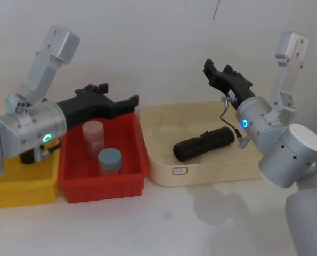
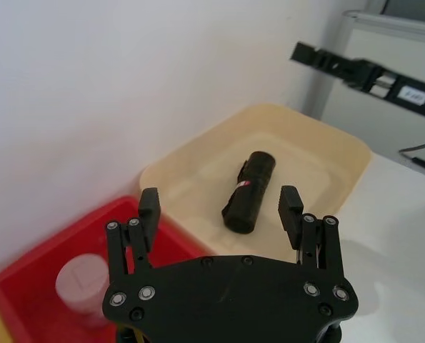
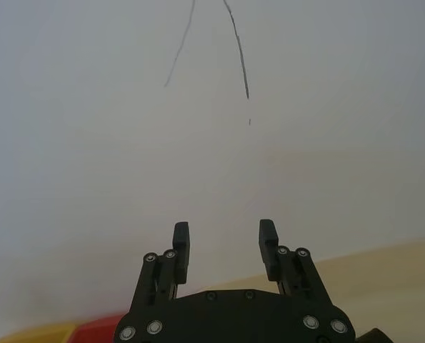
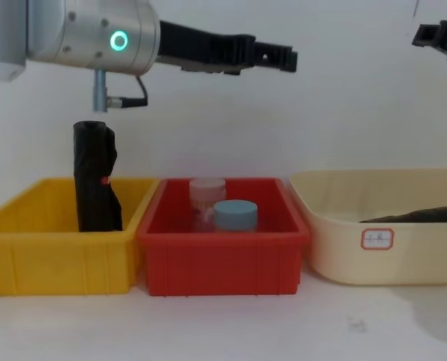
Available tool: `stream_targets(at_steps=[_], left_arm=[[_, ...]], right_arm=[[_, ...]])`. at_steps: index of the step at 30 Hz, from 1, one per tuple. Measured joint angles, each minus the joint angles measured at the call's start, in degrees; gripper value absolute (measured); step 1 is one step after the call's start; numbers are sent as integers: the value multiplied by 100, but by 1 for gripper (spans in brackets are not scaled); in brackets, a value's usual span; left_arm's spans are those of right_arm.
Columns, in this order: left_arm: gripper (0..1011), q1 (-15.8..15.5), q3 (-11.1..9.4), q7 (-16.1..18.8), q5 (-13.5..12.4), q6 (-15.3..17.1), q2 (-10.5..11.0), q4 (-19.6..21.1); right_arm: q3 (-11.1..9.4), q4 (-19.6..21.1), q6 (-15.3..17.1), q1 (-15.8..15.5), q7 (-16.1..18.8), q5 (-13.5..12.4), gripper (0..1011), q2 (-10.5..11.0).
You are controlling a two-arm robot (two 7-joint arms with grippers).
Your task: Pick up the garbage bag with the one hand and transfer it to the other hand.
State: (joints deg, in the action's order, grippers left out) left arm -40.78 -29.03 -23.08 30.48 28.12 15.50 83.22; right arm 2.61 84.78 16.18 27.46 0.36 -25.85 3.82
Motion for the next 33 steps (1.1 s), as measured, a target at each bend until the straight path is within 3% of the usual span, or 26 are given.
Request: stream_targets(at_steps=[9, 23, 33], left_arm=[[1001, 429, 177, 565, -3, 17, 28, 201], [1001, 1210, 567, 1501, -116, -146, -26, 470], [1001, 1678, 836, 2040, -202, -340, -105, 559]], right_arm=[[-26, -2, 8, 5, -14, -16, 597, 5], [-40, -1, 14, 11, -21, -25, 988, 7], [-28, 18, 33, 3, -17, -30, 1001, 40]])
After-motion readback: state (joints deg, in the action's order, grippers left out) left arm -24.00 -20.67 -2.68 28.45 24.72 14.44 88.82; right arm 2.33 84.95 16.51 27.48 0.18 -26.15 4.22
